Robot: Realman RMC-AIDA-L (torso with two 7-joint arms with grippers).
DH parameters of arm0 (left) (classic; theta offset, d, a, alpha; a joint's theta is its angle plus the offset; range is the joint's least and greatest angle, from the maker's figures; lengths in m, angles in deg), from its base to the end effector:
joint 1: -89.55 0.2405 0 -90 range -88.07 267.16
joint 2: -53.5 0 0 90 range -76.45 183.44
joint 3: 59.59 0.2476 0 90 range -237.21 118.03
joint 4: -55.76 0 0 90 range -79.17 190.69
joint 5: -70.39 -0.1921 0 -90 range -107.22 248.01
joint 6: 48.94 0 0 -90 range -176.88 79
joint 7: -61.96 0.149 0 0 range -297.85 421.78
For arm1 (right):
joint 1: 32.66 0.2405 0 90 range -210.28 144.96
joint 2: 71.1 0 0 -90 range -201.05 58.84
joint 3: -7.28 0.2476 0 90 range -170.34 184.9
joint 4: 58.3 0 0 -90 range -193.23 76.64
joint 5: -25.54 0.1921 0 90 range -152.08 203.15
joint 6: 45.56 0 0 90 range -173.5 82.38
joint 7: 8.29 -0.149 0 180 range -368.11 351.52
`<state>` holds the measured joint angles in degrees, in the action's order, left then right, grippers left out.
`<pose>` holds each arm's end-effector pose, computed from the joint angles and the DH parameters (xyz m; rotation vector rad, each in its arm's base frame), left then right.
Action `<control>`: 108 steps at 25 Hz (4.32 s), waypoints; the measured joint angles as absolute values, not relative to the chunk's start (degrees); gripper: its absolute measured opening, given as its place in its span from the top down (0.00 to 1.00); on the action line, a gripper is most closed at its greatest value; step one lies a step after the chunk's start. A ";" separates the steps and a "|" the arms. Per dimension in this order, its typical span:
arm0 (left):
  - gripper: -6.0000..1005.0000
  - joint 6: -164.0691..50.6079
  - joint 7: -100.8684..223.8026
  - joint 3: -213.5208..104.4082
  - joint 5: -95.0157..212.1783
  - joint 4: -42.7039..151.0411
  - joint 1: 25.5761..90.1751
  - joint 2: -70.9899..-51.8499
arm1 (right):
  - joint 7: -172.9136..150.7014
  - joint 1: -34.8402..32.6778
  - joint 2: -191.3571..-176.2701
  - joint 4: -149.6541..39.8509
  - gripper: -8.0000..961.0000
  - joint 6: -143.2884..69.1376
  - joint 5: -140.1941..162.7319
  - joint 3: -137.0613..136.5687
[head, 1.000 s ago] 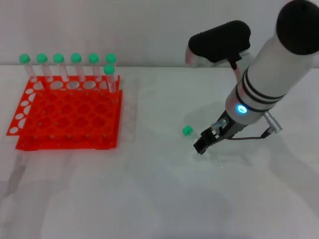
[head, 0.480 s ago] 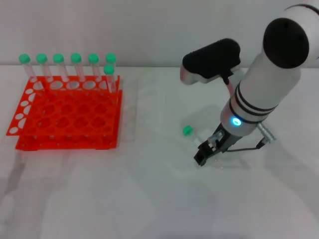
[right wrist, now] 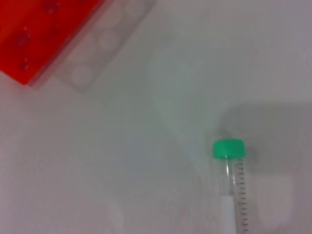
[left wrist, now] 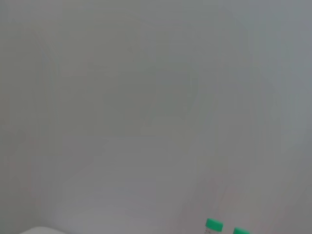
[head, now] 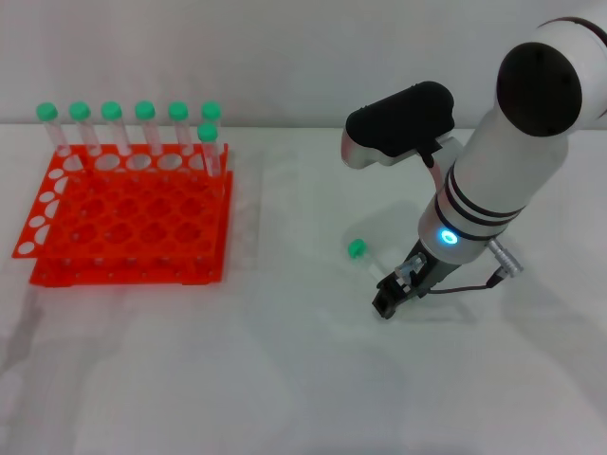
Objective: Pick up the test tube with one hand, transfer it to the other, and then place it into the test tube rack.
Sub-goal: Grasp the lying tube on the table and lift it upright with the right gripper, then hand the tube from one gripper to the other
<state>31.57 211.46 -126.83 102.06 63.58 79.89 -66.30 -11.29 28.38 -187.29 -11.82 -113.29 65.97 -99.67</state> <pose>-0.3579 0.2347 0.0295 -1.3221 -0.7941 -0.9557 0.1225 0.3807 -0.0829 -2.3548 1.1179 -0.5853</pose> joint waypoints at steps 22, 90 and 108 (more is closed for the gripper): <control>0.12 31.41 211.47 -126.47 101.94 63.58 80.13 -66.64 | -5.63 29.92 -187.20 -15.61 0.70 -111.89 65.93 -99.49; 0.33 10.70 197.94 -106.01 72.92 83.07 60.48 -66.46 | 137.24 -14.16 -187.29 -35.41 0.78 -114.24 179.70 -102.53; 0.65 10.92 206.84 -104.65 73.90 85.72 61.80 -66.82 | 137.44 -13.76 -187.30 -36.10 0.78 -114.10 179.69 -101.67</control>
